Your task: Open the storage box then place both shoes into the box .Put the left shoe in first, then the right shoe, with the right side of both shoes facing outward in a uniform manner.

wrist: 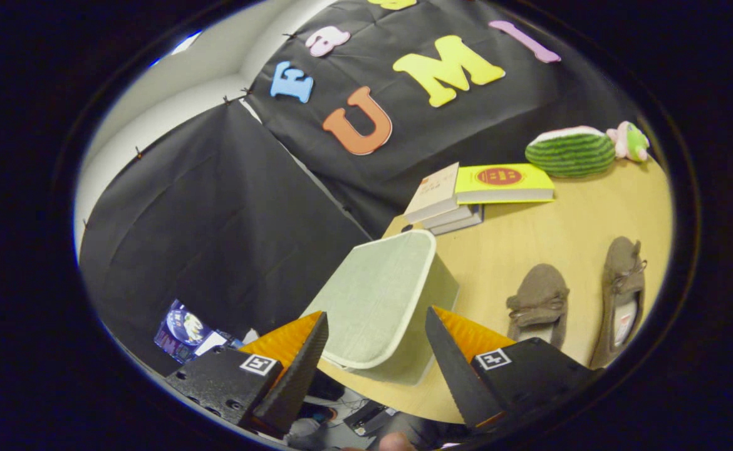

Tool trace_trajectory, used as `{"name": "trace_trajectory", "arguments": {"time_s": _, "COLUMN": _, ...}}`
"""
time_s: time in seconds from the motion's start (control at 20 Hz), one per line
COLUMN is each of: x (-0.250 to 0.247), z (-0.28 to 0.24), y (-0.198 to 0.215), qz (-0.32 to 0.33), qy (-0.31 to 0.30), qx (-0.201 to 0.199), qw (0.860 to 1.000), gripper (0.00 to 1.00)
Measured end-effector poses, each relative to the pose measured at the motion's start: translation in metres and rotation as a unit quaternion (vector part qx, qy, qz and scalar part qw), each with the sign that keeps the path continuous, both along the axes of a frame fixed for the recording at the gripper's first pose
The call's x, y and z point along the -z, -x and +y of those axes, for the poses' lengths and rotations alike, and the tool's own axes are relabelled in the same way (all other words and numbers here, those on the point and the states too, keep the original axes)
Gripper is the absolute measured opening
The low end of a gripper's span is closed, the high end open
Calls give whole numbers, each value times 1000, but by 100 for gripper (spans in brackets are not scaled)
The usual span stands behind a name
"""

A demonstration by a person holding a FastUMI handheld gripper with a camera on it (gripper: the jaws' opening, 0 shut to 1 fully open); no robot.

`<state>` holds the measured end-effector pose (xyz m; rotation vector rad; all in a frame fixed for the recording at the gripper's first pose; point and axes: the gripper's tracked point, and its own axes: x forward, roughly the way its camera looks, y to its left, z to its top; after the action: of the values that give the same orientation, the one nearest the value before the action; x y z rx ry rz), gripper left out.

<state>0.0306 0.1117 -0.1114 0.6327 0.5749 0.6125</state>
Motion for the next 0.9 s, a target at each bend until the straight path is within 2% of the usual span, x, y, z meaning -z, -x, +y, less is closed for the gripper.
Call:
{"name": "trace_trajectory", "arguments": {"time_s": 0.15, "x": 16, "z": 19, "y": 1, "qz": 46, "qy": -29, "qx": -25, "qw": 998, "gripper": 98}}
{"name": "trace_trajectory", "arguments": {"time_s": 0.35, "x": 45, "z": 35, "y": -10, "qz": 91, "qy": -45, "qx": -29, "qw": 994, "gripper": 96}}
{"name": "trace_trajectory", "arguments": {"time_s": 0.55, "x": 48, "z": 49, "y": -16, "qz": 132, "qy": -92, "qx": -33, "qw": 986, "gripper": 83}}
{"name": "trace_trajectory", "arguments": {"time_s": 0.6, "x": 46, "z": 51, "y": -13, "qz": 141, "qy": -104, "qx": -34, "qw": 984, "gripper": 77}}
{"name": "trace_trajectory", "arguments": {"time_s": 0.8, "x": 9, "z": 41, "y": -7, "qz": 119, "qy": -116, "qx": -6, "qw": 986, "gripper": 21}}
{"name": "trace_trajectory", "arguments": {"time_s": 0.9, "x": -15, "z": 50, "y": -2, "qz": 94, "qy": -111, "qx": -11, "qw": 989, "gripper": 14}}
